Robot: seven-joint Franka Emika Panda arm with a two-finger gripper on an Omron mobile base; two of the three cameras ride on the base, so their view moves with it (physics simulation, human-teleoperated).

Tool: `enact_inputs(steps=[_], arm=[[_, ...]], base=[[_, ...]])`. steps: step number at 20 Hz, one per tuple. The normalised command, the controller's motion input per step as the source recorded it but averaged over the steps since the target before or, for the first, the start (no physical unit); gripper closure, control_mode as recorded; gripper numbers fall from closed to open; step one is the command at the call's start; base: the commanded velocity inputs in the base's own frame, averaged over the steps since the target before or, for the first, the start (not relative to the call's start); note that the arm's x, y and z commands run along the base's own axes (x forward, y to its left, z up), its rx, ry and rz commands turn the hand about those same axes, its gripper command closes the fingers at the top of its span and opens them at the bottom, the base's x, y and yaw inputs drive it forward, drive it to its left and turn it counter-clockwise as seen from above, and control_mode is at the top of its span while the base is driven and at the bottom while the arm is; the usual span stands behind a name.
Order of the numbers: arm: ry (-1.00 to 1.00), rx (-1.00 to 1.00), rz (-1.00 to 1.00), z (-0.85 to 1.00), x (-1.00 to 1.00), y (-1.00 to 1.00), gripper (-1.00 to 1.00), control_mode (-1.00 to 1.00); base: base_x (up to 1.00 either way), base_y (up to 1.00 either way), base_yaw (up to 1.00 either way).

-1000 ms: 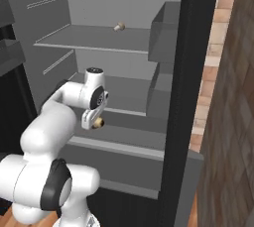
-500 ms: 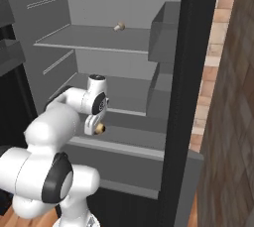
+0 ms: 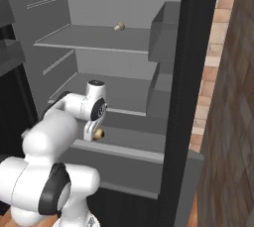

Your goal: Place the bell pepper and mushroom inside the fridge drawer. Close the drawer after placing the vegetables.

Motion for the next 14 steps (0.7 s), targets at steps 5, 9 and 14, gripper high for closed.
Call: enact_inputs(steps=[5,9,14], arm=[[0.09,0.0,0.04,-0.02,-0.41,0.0,1.0,-1.0],[0.1,0.0,0.03,0.0,-0.1,0.0,1.0,-1.0],[0.01,0.0,0.0,-0.01,0.61,0.0,1.0,-1.0]], base=[[0.0,0.0,0.0],[0.0,0.0,0.0],[0.0,0.0,0.0]])
